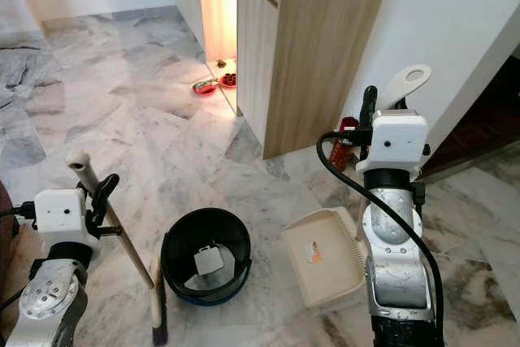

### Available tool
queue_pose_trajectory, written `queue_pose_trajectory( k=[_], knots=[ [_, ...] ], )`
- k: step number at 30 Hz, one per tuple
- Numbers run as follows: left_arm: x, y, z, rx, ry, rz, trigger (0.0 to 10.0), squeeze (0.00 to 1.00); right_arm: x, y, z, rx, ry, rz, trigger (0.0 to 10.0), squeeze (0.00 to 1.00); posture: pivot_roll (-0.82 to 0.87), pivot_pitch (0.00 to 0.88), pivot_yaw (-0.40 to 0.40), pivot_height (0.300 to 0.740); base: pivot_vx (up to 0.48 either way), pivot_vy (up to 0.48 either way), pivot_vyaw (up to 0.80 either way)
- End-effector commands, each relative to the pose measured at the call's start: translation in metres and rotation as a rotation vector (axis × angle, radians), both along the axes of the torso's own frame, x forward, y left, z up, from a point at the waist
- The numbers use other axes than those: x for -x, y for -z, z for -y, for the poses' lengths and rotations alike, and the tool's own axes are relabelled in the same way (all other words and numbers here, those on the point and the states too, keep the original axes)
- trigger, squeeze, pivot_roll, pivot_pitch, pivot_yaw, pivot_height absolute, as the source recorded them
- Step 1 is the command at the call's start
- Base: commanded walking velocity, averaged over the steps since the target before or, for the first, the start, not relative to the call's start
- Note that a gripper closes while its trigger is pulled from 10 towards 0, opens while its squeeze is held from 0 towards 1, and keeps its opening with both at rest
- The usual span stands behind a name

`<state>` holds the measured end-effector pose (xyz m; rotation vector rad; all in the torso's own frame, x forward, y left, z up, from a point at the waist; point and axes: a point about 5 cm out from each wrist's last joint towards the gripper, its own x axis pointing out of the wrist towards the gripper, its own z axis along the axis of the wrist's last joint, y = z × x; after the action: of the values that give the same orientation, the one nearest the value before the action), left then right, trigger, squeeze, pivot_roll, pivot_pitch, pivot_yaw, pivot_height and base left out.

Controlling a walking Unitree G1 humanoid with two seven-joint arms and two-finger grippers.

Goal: Sweep floor

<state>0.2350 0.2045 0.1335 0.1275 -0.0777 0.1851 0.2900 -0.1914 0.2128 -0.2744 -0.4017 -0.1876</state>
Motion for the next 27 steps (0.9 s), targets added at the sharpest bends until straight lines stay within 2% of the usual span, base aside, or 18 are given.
queue_pose_trajectory(
  k=[1,8,16,27],
  knots=[
    [0.003,-0.014,0.000,-0.001,0.008,0.066,10.0,0.00,0.001,-0.007,0.006,0.020,0.014,0.033,10.0,0.00,-0.01,0.031,-0.043,0.740,0.000,0.000,0.00],
    [0.005,-0.012,0.002,-0.002,0.020,0.060,10.0,0.00,0.001,-0.003,0.003,-0.001,-0.006,0.025,10.0,0.00,-0.02,0.022,-0.039,0.740,0.000,0.000,0.00],
    [0.001,-0.016,0.008,0.010,0.029,0.083,10.0,0.00,-0.002,-0.001,-0.010,-0.017,-0.065,0.011,10.0,0.00,-0.01,0.040,-0.042,0.740,0.000,0.000,0.00],
    [-0.001,-0.016,0.011,0.011,0.037,0.081,10.0,0.00,-0.004,-0.002,-0.020,-0.029,-0.108,0.004,10.0,0.00,-0.02,0.057,-0.039,0.740,0.000,0.000,0.00]
  ],
)
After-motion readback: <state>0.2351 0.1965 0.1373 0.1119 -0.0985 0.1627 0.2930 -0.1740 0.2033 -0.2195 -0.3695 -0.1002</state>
